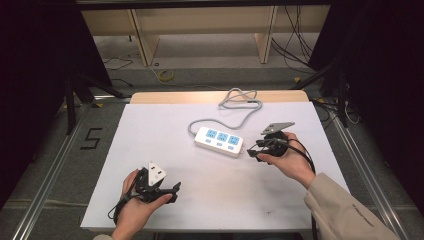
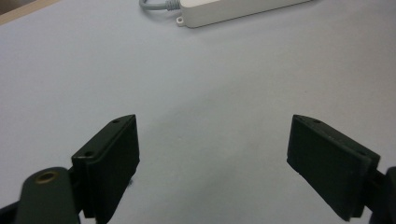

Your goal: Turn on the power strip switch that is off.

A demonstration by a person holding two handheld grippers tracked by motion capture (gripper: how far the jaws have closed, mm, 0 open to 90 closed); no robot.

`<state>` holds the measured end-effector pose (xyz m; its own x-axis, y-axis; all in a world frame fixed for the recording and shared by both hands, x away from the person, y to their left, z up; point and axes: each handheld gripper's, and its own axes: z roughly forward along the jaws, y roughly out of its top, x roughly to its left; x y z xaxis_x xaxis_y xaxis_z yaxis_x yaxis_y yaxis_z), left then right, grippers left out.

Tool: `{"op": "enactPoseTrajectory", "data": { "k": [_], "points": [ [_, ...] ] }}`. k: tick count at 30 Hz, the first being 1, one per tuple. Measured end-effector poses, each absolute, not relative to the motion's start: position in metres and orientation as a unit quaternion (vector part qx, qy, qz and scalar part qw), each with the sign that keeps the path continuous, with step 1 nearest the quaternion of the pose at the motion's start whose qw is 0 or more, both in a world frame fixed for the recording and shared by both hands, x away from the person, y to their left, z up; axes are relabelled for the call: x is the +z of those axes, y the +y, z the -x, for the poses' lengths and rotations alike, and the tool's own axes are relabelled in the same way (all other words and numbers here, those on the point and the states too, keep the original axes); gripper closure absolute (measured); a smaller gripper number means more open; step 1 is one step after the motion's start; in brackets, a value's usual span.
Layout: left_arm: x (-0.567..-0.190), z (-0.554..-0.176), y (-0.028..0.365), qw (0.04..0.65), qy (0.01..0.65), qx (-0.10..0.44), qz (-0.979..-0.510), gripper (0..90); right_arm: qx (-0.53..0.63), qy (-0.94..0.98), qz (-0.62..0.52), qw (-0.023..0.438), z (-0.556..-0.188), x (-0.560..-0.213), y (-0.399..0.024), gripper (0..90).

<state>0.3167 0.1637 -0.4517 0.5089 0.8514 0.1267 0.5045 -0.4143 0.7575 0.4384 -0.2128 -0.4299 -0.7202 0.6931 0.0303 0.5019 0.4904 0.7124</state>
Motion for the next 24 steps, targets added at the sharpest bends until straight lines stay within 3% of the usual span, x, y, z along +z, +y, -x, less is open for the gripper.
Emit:
{"op": "enactPoseTrajectory", "data": {
  "k": [15, 24],
  "points": [
    [-0.453, -0.317, 0.164, 0.335, 0.426, 0.253, -0.801, 16.4, 0.382, 0.828, -0.383, 0.148, -0.397, -0.444, -0.271, 40.3],
    [-0.453, -0.317, 0.163, 0.335, 0.426, 0.248, -0.803, 16.3, 0.382, 0.824, -0.39, 0.149, -0.384, -0.451, -0.281, 40.0]
  ]
}}
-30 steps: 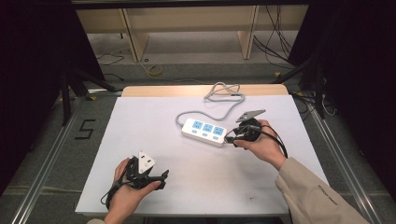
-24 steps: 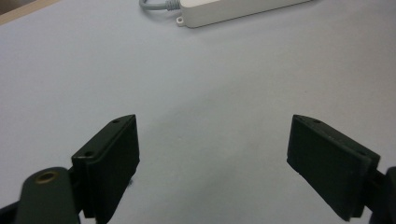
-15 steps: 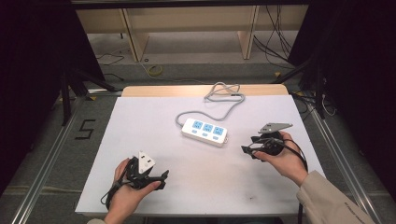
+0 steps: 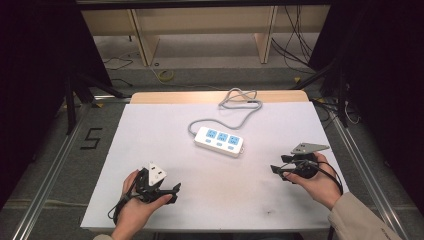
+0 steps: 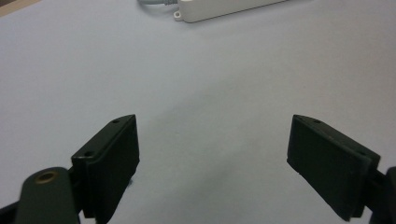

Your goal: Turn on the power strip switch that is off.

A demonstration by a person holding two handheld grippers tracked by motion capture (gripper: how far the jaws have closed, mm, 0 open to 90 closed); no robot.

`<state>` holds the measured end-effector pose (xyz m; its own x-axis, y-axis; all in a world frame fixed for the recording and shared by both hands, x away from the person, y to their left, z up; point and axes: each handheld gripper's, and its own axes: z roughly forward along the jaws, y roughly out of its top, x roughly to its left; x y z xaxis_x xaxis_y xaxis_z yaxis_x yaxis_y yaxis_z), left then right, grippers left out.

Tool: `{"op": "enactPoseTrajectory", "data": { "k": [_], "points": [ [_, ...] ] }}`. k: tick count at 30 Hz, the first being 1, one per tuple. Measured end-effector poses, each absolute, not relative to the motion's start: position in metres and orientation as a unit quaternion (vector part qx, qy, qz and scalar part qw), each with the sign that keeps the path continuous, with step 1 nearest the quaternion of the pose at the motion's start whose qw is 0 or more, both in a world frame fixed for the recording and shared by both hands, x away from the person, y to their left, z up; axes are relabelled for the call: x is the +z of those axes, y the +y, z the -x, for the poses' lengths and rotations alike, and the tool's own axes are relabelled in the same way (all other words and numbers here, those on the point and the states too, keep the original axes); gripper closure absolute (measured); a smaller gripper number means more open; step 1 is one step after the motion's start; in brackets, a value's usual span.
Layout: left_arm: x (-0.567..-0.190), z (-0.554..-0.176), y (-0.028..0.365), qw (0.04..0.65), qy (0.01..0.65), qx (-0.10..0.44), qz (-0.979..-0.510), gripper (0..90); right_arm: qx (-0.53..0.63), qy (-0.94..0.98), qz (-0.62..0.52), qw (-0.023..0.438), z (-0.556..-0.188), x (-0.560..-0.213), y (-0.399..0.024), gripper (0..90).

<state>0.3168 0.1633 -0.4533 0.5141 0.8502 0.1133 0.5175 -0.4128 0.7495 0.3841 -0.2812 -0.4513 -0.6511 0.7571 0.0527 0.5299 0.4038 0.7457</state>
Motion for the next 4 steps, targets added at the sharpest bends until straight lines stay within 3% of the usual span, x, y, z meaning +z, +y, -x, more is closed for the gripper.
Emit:
{"op": "enactPoseTrajectory", "data": {
  "k": [4],
  "points": [
    [-0.4534, -0.3163, 0.1609, 0.335, 0.424, 0.244, -0.806, 16.2, 0.385, 0.822, -0.393, 0.151, -0.3839, -0.4499, -0.2816, 39.0]
  ]
}}
